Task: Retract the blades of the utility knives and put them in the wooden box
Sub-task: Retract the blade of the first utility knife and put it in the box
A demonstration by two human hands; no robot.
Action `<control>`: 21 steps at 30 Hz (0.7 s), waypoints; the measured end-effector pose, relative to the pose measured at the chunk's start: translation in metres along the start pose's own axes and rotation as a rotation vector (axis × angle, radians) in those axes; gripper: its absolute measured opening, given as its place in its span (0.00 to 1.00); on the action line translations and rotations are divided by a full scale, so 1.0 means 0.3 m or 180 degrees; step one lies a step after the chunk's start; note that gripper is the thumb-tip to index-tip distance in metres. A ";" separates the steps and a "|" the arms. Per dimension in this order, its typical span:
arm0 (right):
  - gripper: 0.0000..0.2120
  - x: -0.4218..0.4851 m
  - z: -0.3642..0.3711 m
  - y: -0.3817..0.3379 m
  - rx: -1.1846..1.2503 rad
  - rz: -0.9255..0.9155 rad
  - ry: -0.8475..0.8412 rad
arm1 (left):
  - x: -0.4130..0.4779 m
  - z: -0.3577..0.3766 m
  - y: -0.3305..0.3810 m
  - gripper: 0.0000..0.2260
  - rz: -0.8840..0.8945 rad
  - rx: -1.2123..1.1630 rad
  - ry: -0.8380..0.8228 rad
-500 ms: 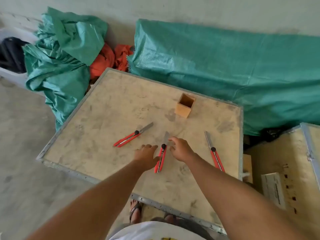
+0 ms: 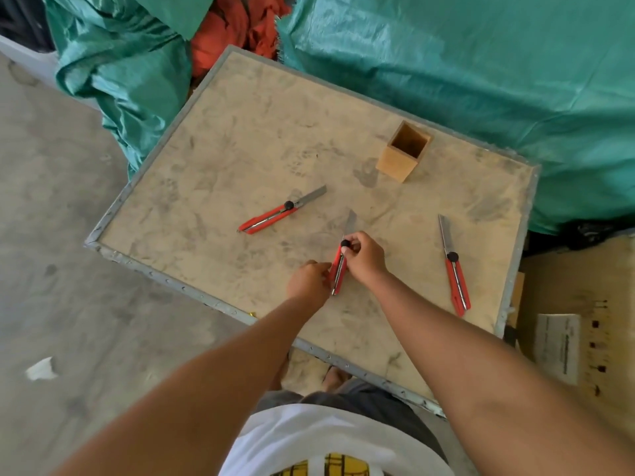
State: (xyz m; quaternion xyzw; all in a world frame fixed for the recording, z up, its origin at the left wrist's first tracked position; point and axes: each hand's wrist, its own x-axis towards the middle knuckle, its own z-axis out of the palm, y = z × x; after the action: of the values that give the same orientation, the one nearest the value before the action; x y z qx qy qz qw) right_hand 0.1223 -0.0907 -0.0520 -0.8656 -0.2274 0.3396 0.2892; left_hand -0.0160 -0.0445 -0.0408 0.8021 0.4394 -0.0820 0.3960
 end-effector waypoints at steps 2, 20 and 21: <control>0.09 -0.004 0.005 0.009 0.0235 0.0137 0.0029 | -0.009 0.009 -0.007 0.15 -0.0002 -0.0182 0.0039; 0.08 -0.236 -0.328 -0.220 0.1318 -0.0753 0.0110 | -0.198 -0.293 0.107 0.24 0.0363 -0.2429 -0.0727; 0.07 -0.258 -0.343 -0.238 0.1339 -0.0823 0.0064 | -0.209 -0.312 0.116 0.23 0.0396 -0.2550 -0.0698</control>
State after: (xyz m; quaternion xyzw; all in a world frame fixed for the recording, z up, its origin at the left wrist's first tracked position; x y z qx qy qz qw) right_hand 0.1307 -0.1200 0.0919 -0.7534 -0.2577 0.3310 0.5064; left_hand -0.0470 -0.0290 0.0719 0.5962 0.3424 0.0345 0.7253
